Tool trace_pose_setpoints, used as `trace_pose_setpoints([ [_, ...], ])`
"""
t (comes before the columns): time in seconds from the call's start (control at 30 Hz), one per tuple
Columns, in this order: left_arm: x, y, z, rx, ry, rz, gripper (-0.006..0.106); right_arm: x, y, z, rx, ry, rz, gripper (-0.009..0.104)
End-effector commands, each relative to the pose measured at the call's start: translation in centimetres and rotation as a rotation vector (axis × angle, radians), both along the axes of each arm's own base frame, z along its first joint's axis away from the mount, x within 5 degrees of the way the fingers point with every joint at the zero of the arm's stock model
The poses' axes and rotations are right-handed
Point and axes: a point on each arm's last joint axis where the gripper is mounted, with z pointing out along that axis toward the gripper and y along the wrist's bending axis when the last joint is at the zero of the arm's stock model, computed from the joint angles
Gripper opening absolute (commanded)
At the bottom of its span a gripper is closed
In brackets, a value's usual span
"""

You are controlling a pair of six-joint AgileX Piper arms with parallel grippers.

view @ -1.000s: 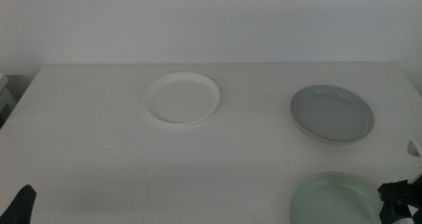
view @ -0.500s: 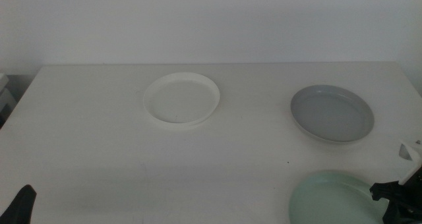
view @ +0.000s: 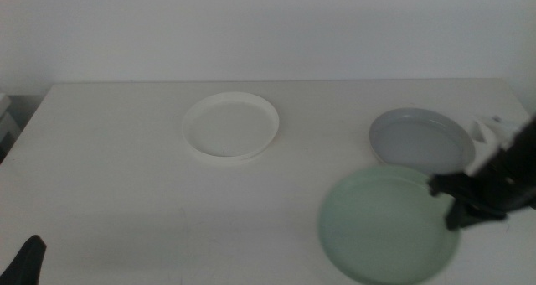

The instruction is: Stack the three bowls on top of each other.

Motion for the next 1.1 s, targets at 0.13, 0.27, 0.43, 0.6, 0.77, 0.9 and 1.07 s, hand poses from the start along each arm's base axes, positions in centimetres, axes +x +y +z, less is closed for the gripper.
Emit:
trace_pose_setpoints([
  [0.13, -0.2, 0.0, 0.9, -0.027, -0.093, -0.007, 0.098, 2.7, 4.8, 3.0, 0.057, -0.098, 0.064, 0.000],
  [0.27, -0.2, 0.0, 0.9, -0.027, -0.093, -0.007, 0.098, 4.3, 7.9, 2.4, 0.079, -0.084, 0.107, 0.000],
  [0.43, -0.2, 0.0, 0.9, -0.027, -0.093, -0.007, 0.098, 6.2, 10.9, 1.2, 0.094, -0.085, 0.152, 0.000],
  [0.6, -0.2, 0.0, 0.9, -0.027, -0.093, -0.007, 0.098, 7.3, 12.6, -0.8, 0.090, -0.044, 0.170, 0.000],
  [0.77, -0.2, 0.0, 0.9, -0.027, -0.092, -0.006, 0.098, 7.6, 12.6, -2.0, 0.072, -0.021, 0.168, 0.000],
  [0.9, -0.2, 0.0, 0.9, -0.027, -0.092, -0.006, 0.098, 7.8, 12.5, -2.4, 0.041, -0.032, 0.189, 0.000],
  [1.07, -0.2, 0.0, 0.9, -0.027, -0.092, -0.006, 0.098, 8.0, 12.4, -2.3, 0.036, -0.062, 0.190, 0.014],
])
